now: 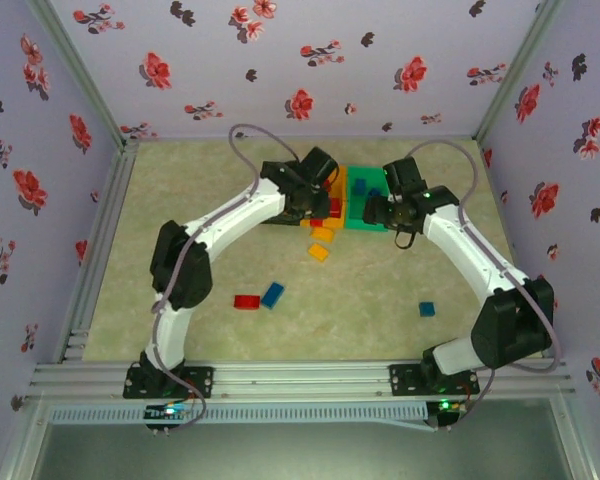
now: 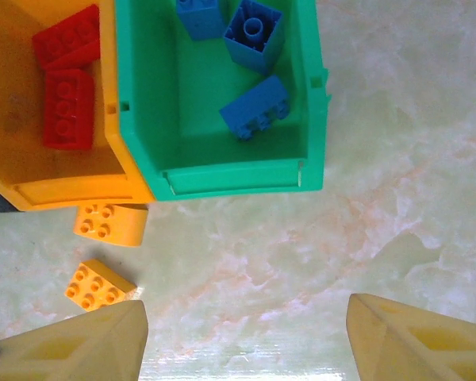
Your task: Sort the legos into containers by color
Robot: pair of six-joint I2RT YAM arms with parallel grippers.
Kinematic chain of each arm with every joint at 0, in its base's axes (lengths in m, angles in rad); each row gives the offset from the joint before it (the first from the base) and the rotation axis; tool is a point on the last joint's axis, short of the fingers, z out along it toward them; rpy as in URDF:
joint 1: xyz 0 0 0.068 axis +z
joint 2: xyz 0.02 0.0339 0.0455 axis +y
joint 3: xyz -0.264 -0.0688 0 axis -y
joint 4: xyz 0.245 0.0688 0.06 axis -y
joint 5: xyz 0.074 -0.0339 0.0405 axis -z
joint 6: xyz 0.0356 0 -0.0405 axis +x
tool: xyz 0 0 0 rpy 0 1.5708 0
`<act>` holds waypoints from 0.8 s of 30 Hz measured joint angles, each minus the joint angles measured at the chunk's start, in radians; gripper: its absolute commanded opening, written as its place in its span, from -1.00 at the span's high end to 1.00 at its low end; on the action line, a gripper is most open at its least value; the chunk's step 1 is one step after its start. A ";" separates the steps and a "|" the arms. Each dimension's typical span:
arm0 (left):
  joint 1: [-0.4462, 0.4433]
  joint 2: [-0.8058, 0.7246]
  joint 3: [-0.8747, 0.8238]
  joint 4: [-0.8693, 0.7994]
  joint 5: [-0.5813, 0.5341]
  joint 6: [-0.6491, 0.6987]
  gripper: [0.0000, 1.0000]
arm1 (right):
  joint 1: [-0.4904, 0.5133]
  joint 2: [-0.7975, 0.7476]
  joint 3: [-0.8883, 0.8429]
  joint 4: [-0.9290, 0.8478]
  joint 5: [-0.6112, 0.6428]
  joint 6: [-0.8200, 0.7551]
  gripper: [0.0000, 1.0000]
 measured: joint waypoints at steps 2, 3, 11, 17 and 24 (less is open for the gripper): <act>0.024 0.077 0.125 -0.029 -0.002 0.026 0.43 | 0.000 -0.009 -0.009 -0.003 0.003 0.000 -0.36; 0.032 0.109 0.175 -0.039 -0.002 0.036 0.43 | 0.000 -0.014 -0.013 -0.008 0.004 0.000 -0.36; 0.090 0.319 0.487 -0.098 0.037 0.096 -0.25 | 0.000 -0.070 -0.039 -0.029 0.006 0.011 -0.36; 0.108 0.324 0.473 -0.089 0.084 0.114 -0.26 | 0.000 -0.087 -0.068 -0.046 0.006 0.016 -0.39; 0.108 0.177 0.254 -0.067 0.091 0.118 -0.26 | 0.057 -0.087 -0.087 -0.042 0.000 0.015 -0.39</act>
